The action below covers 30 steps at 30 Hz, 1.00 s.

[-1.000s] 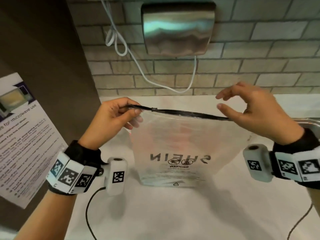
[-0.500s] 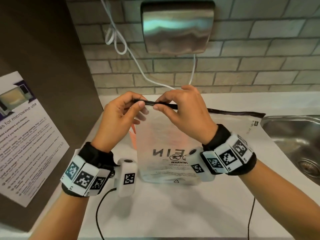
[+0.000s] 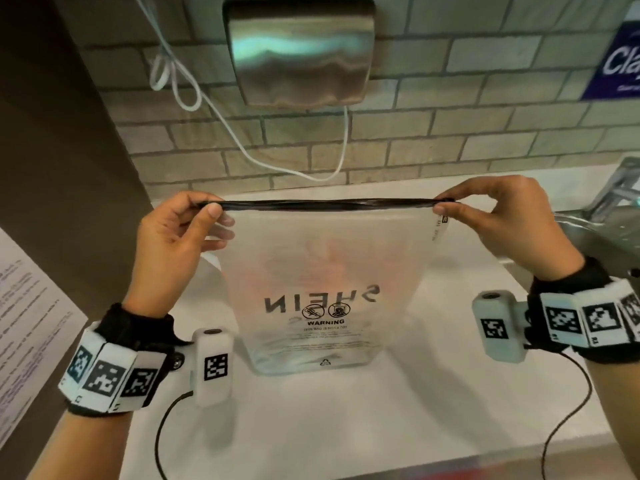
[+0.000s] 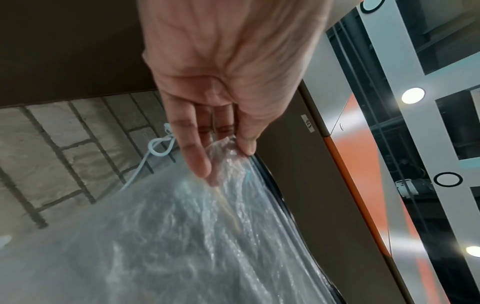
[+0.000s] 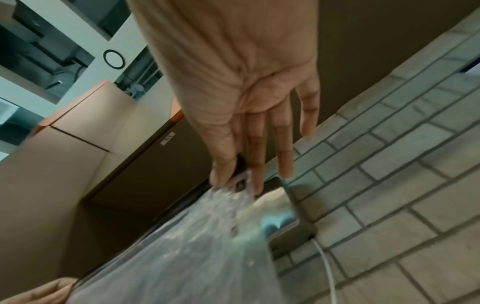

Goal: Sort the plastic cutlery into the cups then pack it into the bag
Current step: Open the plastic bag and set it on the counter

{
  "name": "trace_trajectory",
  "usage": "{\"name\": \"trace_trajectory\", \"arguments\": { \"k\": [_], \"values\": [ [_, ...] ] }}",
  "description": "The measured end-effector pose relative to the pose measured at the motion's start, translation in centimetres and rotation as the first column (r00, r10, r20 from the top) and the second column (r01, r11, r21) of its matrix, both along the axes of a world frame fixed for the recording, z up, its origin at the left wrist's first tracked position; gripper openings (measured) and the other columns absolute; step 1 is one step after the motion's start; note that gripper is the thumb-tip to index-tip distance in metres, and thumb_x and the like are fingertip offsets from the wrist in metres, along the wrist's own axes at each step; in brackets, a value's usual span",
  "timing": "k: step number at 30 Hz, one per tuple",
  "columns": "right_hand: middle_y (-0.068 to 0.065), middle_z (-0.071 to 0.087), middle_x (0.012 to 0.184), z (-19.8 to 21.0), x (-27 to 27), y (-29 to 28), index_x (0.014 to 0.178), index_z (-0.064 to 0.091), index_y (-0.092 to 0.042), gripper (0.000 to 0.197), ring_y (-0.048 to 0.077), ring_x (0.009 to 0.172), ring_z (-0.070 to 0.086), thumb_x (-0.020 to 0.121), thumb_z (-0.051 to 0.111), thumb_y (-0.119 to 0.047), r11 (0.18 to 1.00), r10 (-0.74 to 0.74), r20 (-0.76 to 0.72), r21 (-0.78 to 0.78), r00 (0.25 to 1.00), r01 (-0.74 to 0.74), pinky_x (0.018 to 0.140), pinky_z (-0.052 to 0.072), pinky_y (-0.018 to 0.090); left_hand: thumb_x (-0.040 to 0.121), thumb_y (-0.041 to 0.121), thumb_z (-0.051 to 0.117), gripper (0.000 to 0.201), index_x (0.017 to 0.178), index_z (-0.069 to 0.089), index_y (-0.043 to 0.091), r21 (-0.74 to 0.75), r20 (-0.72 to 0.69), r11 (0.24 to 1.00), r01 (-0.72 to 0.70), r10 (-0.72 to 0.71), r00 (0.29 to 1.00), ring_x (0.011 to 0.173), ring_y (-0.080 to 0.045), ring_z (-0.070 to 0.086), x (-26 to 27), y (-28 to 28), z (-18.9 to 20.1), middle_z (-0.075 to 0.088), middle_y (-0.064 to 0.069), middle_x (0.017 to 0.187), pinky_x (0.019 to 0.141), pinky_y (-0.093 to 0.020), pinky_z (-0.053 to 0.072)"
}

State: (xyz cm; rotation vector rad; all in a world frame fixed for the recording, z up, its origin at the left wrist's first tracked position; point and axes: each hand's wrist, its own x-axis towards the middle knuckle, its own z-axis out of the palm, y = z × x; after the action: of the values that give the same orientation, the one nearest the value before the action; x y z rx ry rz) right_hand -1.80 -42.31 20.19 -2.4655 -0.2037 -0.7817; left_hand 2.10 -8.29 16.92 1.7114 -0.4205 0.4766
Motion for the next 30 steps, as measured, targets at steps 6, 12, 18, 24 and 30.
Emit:
{"name": "trace_trajectory", "arguments": {
  "k": [6,12,18,24,30],
  "values": [
    [-0.010,0.068,0.074,-0.3,0.3,0.0,0.084,0.073,-0.019,0.012,-0.002,0.071,0.059,0.075,0.073,-0.028,0.995,0.072,-0.096,0.078,0.993,-0.065,0.066,0.047,0.012,0.074,0.054,0.064,0.020,0.077,0.067,0.034,0.020,-0.050,0.997,0.073,-0.072,0.996,0.077,-0.001,0.067,-0.5,0.1,0.6,0.071,0.016,0.076,0.069,-0.018,0.056],
    [-0.006,0.069,0.079,-0.1,-0.1,1.0,0.082,0.069,-0.026,0.026,0.011,0.075,0.061,0.068,0.066,-0.047,0.966,0.181,-0.182,0.216,0.967,-0.140,0.066,0.056,0.034,0.072,0.040,0.069,0.013,0.072,0.068,0.027,0.200,-0.030,0.979,-0.029,0.036,0.999,0.070,0.002,0.061,-1.2,-0.1,0.9,0.070,0.017,0.074,0.072,-0.015,0.050],
    [0.002,0.067,0.069,-0.2,-0.1,1.9,0.076,0.069,-0.017,0.026,0.022,0.068,0.062,0.079,0.064,-0.042,0.986,0.111,-0.182,0.140,0.977,-0.086,0.069,0.054,0.045,0.065,0.063,0.069,0.037,0.078,0.069,0.028,0.443,-0.011,0.891,-0.098,0.115,0.993,0.075,-0.001,0.066,-2.7,-0.6,1.7,0.071,0.016,0.079,0.075,-0.027,0.055],
    [-0.004,0.062,0.062,0.0,-0.3,2.6,0.068,0.064,-0.017,0.011,0.010,0.060,0.056,0.075,0.071,-0.022,1.000,0.014,-0.182,0.023,0.983,-0.010,0.054,0.038,0.012,0.079,0.048,0.057,0.025,0.077,0.069,0.026,0.642,0.185,0.685,-0.344,0.298,0.937,0.076,-0.016,0.065,-3.4,-2.8,2.4,0.066,0.012,0.072,0.064,-0.032,0.050],
    [0.007,0.049,0.082,-2.4,-0.6,2.7,0.085,0.058,-0.012,0.021,0.025,0.076,0.049,0.074,0.068,-0.026,0.953,-0.251,-0.075,-0.194,0.965,0.232,0.058,0.033,0.028,0.072,0.008,0.066,0.015,0.080,0.066,0.020,0.643,0.109,0.721,-0.259,0.249,0.962,0.075,-0.020,0.055,-3.8,-3.5,2.4,0.059,0.005,0.072,0.068,-0.030,0.045]
  ]
}}
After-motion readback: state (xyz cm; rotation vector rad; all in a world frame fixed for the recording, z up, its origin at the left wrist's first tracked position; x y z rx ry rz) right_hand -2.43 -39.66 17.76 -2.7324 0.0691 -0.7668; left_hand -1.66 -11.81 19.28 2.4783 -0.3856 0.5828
